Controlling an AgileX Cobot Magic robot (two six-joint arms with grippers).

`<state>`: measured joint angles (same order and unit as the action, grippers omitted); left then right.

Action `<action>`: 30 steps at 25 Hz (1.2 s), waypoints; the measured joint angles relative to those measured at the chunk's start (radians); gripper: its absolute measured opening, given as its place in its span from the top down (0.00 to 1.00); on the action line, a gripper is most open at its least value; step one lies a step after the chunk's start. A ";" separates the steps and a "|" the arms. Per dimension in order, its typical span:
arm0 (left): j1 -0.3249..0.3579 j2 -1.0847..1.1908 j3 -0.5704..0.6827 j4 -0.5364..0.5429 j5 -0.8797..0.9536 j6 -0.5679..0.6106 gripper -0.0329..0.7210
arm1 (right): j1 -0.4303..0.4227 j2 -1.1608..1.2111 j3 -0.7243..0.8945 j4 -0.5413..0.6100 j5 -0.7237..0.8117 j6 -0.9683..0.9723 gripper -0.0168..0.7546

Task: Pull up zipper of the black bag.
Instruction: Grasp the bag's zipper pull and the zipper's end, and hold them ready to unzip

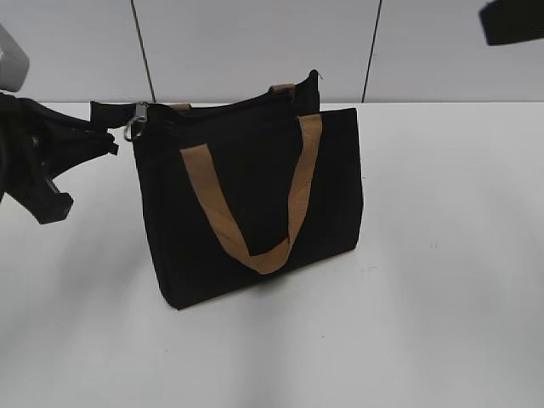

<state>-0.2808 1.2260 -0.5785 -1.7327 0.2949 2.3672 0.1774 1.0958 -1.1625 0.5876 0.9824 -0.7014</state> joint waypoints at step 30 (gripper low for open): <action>0.000 -0.014 0.000 0.000 -0.030 0.000 0.92 | 0.417 0.554 -0.194 0.047 -0.303 -0.424 0.50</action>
<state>-0.2808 1.2120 -0.5785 -1.7327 0.2650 2.3672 0.5949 1.6501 -1.3567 0.6343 0.6789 -1.1257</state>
